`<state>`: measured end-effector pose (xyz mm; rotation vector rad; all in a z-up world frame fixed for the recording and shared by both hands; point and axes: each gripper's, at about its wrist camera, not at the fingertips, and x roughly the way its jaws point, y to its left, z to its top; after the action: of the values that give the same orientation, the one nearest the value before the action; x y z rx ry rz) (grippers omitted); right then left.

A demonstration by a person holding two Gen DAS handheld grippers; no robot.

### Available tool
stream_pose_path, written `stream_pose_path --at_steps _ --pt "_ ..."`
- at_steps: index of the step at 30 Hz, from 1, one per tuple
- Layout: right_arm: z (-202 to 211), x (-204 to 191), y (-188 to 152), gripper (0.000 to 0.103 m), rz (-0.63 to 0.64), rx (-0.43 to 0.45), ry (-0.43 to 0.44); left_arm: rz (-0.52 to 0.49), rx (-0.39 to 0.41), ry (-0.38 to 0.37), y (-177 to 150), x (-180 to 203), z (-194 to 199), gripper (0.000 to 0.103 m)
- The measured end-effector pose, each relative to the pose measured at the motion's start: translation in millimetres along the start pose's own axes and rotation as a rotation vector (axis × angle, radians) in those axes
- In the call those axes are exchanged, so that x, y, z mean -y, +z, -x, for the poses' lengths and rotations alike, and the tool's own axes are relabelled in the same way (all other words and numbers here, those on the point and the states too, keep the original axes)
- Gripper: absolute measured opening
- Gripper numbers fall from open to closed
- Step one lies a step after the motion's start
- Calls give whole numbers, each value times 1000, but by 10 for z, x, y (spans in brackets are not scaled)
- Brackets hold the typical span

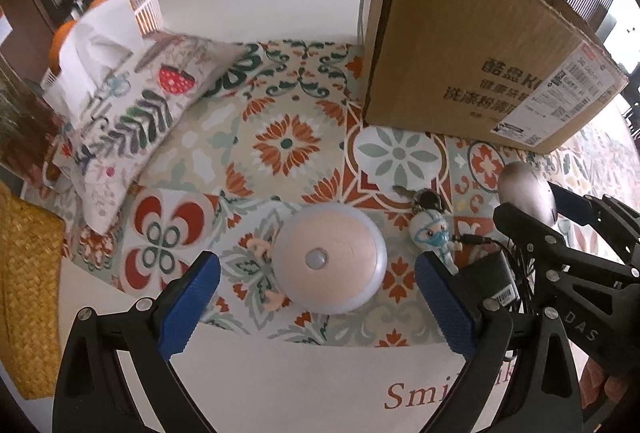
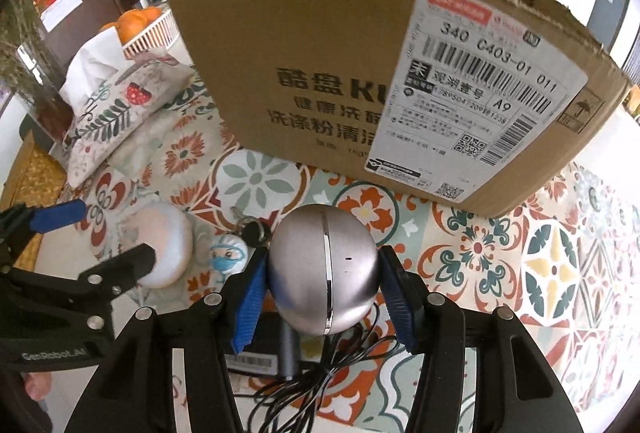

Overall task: Organize rigid objects
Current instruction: 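Close the right tool on the silver dome while the left closes on the white lamp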

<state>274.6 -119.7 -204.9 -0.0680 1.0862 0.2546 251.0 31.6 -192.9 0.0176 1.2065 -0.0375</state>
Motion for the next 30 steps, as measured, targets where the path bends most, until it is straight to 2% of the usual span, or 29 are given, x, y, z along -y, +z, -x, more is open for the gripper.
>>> stream_pose_path --at_steps 5,15,16,23,30 --pt "3 -36 -43 54 3 -5 -4 21 -47 -51 5 39 -144 93" --pt "-113 -43 -82 54 -3 -36 -17 -5 -53 -25 88 110 -369 78" --pt "-118 -41 -85 54 -3 -38 -16 -2 -56 -27 91 114 -383 74" --pt "-167 -61 -82 54 -1 -47 -21 1 -52 -49 117 79 -473 74" --pt "-92 -67 -84 54 3 -36 -21 17 -27 -57 -10 40 -303 74"
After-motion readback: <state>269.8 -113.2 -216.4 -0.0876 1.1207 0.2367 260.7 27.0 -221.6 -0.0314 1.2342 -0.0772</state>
